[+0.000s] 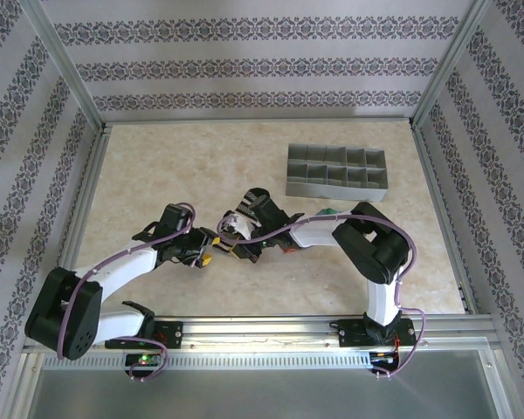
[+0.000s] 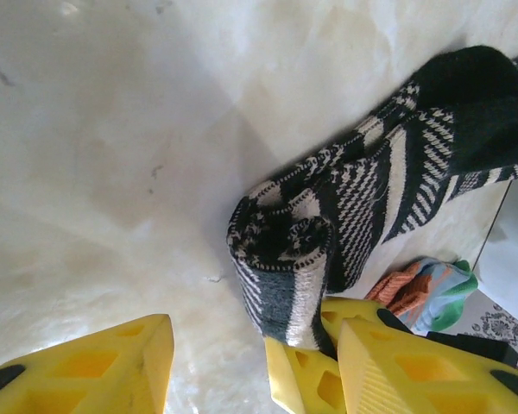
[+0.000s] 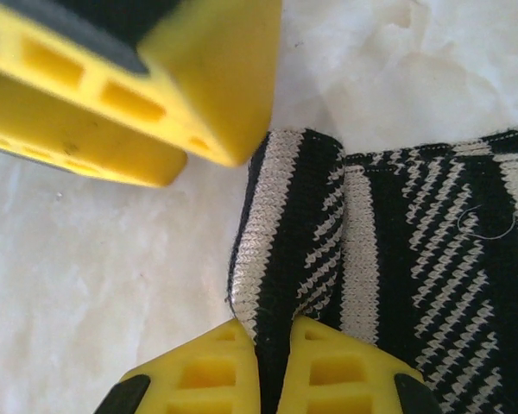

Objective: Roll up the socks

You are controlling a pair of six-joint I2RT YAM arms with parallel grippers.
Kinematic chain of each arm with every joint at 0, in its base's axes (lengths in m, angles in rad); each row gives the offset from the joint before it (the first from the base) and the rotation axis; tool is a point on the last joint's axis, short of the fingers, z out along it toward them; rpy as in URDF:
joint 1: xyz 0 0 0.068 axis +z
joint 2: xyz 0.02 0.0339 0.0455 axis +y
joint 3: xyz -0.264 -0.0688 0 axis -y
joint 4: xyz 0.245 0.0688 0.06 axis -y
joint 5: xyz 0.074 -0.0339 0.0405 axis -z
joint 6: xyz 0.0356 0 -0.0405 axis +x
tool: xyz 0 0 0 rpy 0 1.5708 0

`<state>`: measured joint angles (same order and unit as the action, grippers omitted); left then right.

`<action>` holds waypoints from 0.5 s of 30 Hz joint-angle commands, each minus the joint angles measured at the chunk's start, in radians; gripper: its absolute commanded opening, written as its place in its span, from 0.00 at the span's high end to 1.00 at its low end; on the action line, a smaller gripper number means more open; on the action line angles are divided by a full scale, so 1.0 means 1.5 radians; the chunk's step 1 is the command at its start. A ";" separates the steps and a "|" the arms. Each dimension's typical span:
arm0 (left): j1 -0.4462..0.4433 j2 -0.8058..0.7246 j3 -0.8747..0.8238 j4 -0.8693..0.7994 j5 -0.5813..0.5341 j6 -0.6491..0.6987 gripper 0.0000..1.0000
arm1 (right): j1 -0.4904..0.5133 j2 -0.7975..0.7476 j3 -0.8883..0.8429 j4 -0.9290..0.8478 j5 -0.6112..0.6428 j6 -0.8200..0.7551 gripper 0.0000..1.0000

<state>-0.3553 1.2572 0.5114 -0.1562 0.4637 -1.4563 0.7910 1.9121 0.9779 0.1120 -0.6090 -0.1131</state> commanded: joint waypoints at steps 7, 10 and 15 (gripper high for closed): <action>-0.026 0.094 -0.010 0.154 -0.001 -0.023 0.55 | -0.040 0.075 0.014 -0.116 -0.097 0.080 1.00; -0.029 0.133 -0.007 0.184 -0.008 -0.018 0.64 | -0.041 0.084 0.018 -0.122 -0.107 0.083 1.00; -0.054 0.157 -0.005 0.125 -0.023 -0.027 1.00 | -0.034 0.065 0.011 -0.123 -0.062 0.058 1.00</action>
<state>-0.3977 1.4590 0.5167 0.0879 0.4641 -1.4864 0.7280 1.9774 1.0298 0.0601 -0.7845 -0.0063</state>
